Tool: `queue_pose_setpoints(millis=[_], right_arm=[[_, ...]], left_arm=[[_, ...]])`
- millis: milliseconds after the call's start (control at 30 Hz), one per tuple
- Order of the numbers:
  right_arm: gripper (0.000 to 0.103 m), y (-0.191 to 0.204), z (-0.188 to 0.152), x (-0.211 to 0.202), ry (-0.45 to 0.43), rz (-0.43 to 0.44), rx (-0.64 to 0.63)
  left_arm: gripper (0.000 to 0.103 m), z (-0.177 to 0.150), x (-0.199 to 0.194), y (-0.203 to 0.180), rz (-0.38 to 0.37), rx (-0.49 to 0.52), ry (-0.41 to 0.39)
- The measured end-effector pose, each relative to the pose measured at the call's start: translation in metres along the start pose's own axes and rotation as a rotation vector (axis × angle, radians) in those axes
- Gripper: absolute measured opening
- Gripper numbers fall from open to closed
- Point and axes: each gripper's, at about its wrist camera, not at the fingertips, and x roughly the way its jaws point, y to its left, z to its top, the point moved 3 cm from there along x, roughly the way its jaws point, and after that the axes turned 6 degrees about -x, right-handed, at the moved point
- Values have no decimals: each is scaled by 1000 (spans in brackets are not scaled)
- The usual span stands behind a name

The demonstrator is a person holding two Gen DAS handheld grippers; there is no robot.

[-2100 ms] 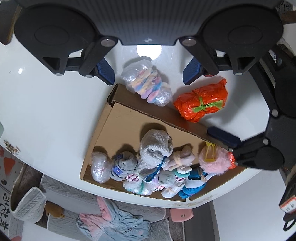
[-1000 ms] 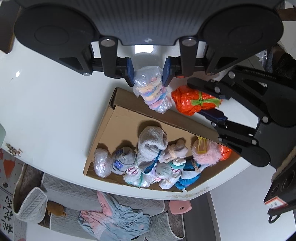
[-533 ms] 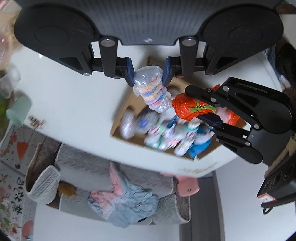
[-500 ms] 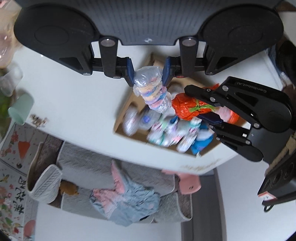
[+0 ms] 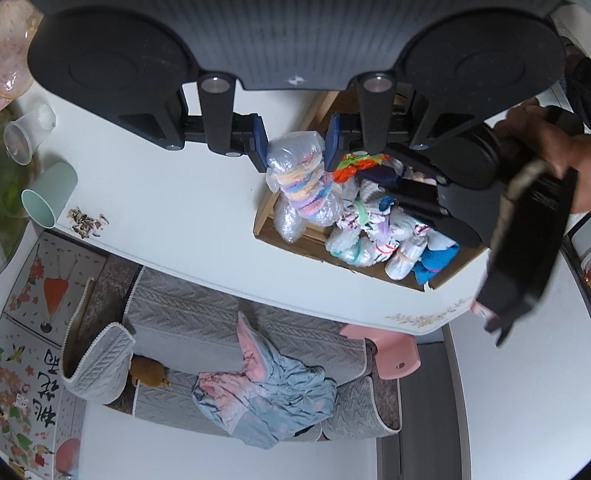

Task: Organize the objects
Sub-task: 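Carry the orange bundle and bubble-wrap bundle into the box with both grippers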

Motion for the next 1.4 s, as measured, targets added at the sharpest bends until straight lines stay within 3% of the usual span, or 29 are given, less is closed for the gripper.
queue_pose_setpoints(millis=[267, 567, 1400], right_arm=[[29, 17, 3, 23, 52, 46, -40], [29, 44, 3, 51, 134, 71, -66], [30, 49, -12, 81, 246, 52, -52]], left_arm=[[38, -11, -15, 24, 105, 73, 24], [38, -19, -20, 22, 135, 88, 20], [43, -23, -19, 24, 107, 59, 36]])
